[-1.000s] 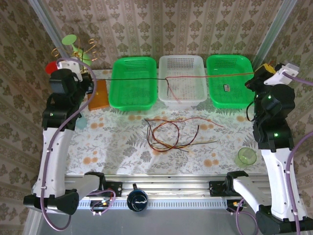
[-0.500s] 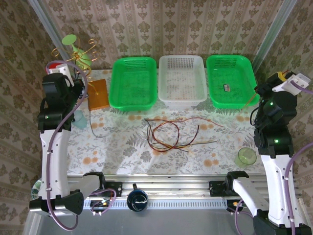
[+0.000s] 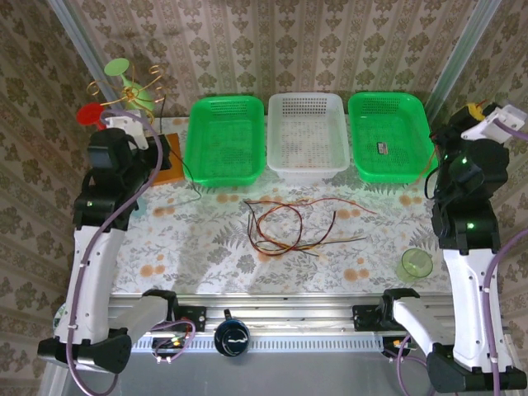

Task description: Untangle the cables

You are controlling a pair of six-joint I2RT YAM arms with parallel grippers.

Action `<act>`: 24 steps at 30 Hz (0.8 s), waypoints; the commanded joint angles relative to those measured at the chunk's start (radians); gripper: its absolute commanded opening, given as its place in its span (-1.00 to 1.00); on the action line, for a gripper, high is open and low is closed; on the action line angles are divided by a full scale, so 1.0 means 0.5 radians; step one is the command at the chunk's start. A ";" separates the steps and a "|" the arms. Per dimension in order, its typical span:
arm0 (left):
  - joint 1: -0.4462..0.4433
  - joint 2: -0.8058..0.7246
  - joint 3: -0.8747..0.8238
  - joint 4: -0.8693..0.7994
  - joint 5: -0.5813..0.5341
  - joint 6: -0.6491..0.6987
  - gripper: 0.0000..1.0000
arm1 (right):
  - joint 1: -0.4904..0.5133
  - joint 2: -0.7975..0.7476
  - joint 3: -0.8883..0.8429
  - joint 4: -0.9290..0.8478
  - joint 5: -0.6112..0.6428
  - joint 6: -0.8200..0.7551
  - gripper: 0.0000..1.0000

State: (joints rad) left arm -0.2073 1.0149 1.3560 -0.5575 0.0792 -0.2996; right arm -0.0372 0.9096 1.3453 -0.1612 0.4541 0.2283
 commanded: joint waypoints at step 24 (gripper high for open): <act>-0.783 0.279 -0.089 0.463 -0.299 -0.054 -1.00 | -0.106 1.092 1.289 0.551 -0.672 -0.082 -1.00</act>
State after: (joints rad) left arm -0.5850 1.1568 1.3163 -0.3801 -0.0463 -0.3046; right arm -0.0650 1.4239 1.9251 0.0280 0.1303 0.2436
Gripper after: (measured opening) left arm 0.050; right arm 0.059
